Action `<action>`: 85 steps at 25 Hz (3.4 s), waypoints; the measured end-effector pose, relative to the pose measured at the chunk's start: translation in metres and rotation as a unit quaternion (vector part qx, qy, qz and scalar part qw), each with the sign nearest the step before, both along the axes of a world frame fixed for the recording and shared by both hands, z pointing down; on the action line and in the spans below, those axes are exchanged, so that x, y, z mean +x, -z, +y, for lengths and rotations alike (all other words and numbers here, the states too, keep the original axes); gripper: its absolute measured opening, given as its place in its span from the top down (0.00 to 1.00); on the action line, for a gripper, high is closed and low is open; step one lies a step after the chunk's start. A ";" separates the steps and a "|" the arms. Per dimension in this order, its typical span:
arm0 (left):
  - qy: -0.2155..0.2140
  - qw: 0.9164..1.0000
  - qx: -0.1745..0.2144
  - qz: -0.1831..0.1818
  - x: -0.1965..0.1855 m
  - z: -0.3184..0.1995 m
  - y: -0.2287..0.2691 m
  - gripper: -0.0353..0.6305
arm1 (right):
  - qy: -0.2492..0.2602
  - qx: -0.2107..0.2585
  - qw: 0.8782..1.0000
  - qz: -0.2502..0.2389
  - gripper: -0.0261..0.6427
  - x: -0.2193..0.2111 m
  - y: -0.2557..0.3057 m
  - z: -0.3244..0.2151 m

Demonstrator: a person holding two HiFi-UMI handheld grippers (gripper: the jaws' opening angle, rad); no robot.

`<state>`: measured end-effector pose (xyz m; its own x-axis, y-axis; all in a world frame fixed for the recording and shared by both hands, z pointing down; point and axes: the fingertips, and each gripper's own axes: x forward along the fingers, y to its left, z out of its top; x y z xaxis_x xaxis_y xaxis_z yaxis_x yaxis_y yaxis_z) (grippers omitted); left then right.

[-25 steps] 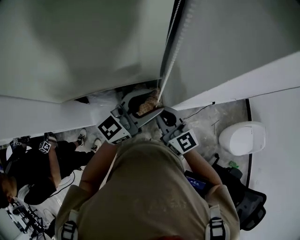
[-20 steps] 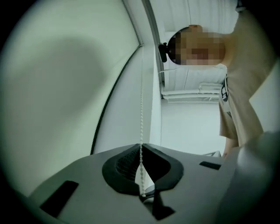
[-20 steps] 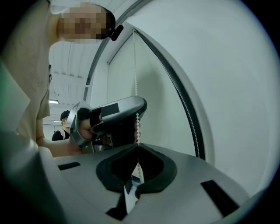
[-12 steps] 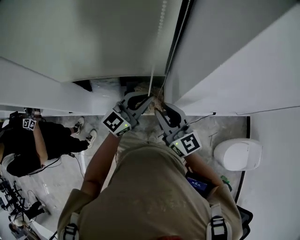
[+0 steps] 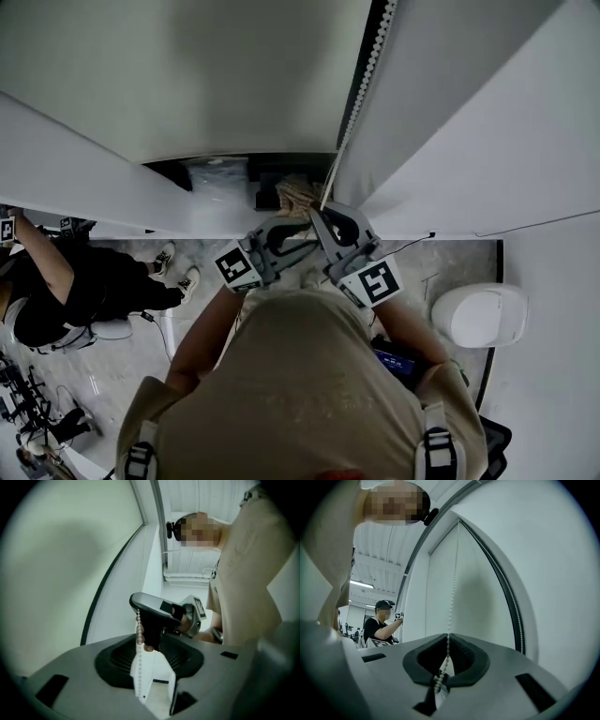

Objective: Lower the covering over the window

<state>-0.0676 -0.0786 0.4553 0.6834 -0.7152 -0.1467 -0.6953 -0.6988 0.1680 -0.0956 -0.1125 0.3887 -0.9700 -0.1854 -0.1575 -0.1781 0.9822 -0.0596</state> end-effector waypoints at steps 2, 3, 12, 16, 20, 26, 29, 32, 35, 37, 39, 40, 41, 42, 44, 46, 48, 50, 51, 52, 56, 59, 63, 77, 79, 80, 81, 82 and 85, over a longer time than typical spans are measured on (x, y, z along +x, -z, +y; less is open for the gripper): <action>0.000 0.999 -0.009 0.030 -0.016 0.009 0.000 0.60 | -0.013 -0.014 1.000 -0.001 0.94 0.003 -0.009 -0.009; 0.013 0.999 -0.008 0.042 -0.026 0.010 0.006 0.60 | -0.014 -0.017 1.000 0.009 0.94 0.002 -0.019 -0.010; 0.054 0.996 0.045 -0.058 -0.010 -0.041 0.103 0.91 | 0.004 -0.034 0.998 0.050 0.94 -0.002 -0.052 0.014; 0.078 0.993 0.068 -0.057 -0.015 -0.040 0.099 0.91 | 0.013 -0.037 0.999 0.037 0.94 0.009 -0.044 0.015; 0.100 0.992 0.053 -0.064 -0.028 -0.038 0.079 0.92 | 0.011 -0.032 0.999 -0.007 0.76 0.029 -0.016 0.006; 0.076 0.995 0.010 -0.058 0.003 -0.022 0.027 0.92 | 0.026 0.008 1.000 -0.007 0.76 0.024 0.013 0.005; 0.078 0.996 0.008 -0.050 0.006 -0.016 0.029 0.91 | 0.033 0.010 0.999 0.007 0.94 0.019 0.011 0.010; 0.045 0.998 0.009 -0.036 0.010 -0.007 0.029 0.91 | 0.035 -0.018 0.999 0.003 0.95 0.025 0.010 0.008; 0.031 0.999 0.015 0.017 -0.002 -0.001 0.042 0.60 | 0.026 -0.039 0.999 -0.010 0.95 0.035 0.001 -0.004; 0.043 0.998 0.031 0.025 -0.010 -0.008 0.066 0.60 | 0.024 -0.037 0.999 -0.010 0.95 0.038 -0.002 -0.008; 0.049 0.997 0.053 0.023 -0.008 -0.021 0.093 0.60 | 0.019 -0.033 0.999 -0.012 0.95 0.039 -0.003 -0.012; 0.050 0.997 0.062 0.018 -0.004 -0.027 0.105 0.60 | 0.017 -0.032 0.999 -0.012 0.95 0.040 -0.003 -0.014; 0.050 0.996 0.070 0.010 0.001 -0.033 0.115 0.60 | 0.014 -0.030 0.999 -0.011 0.95 0.041 -0.004 -0.015; 0.049 0.996 0.077 0.000 0.007 -0.038 0.124 0.60 | 0.011 -0.029 0.999 -0.006 0.95 0.042 -0.006 -0.016; 0.042 0.995 0.081 -0.026 0.023 -0.045 0.136 0.60 | 0.006 -0.034 0.999 0.022 0.95 0.046 -0.022 -0.014; 0.038 0.995 0.072 -0.055 0.039 -0.049 0.139 0.60 | 0.008 -0.052 0.997 0.057 0.95 0.049 -0.049 -0.006; 0.042 0.994 0.062 -0.079 0.048 -0.052 0.136 0.62 | 0.013 -0.066 0.995 0.070 0.95 0.053 -0.065 0.001; 0.051 0.994 0.060 -0.079 0.049 -0.053 0.135 0.75 | 0.014 -0.068 0.995 0.067 0.95 0.056 -0.065 0.003; 0.056 0.994 0.061 -0.070 0.047 -0.053 0.134 0.83 | 0.016 -0.068 0.995 0.066 0.95 0.056 -0.063 0.003; 0.060 0.994 0.064 -0.060 0.043 -0.053 0.133 0.89 | 0.018 -0.069 0.995 0.064 0.95 0.057 -0.063 0.003; 0.076 0.993 0.082 -0.046 0.024 -0.053 0.129 0.91 | 0.034 -0.062 0.996 0.061 0.95 0.047 -0.065 0.005; 0.099 0.990 0.070 -0.067 0.017 -0.048 0.121 0.91 | 0.068 -0.033 0.995 0.070 0.94 0.047 -0.063 0.020; 0.122 0.988 0.040 -0.084 0.004 -0.045 0.087 0.92 | 0.062 -0.032 0.997 -0.017 0.80 0.060 -0.023 0.013; 0.057 0.996 -0.013 -0.073 0.023 -0.008 0.027 0.91 | 0.029 0.005 0.999 -0.015 0.94 0.026 0.024 0.006; 0.032 0.997 -0.027 -0.062 0.015 0.003 0.020 0.67 | 0.025 0.003 1.000 -0.014 0.94 0.028 0.013 0.002; 0.033 0.998 -0.020 -0.053 0.007 0.003 0.023 0.67 | 0.024 0.001 1.000 -0.001 0.94 0.027 0.001 0.000; 0.039 0.998 -0.007 -0.044 0.001 0.001 0.034 0.67 | 0.025 -0.001 1.000 0.018 0.94 0.025 -0.013 -0.001; 0.047 0.998 0.008 -0.037 -0.002 -0.004 0.050 0.67 | 0.027 -0.006 0.999 0.036 0.94 0.023 -0.027 0.000; 0.064 0.996 0.039 -0.040 0.007 -0.023 0.100 0.67 | 0.041 -0.015 0.998 0.055 0.94 0.023 -0.042 0.012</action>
<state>-0.0609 -0.1011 0.3550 0.5992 -0.7857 -0.1541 -0.7885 -0.6124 0.0563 -0.0723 -0.1007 0.4305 -0.9931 -0.1082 -0.0443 -0.1048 0.9918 -0.0734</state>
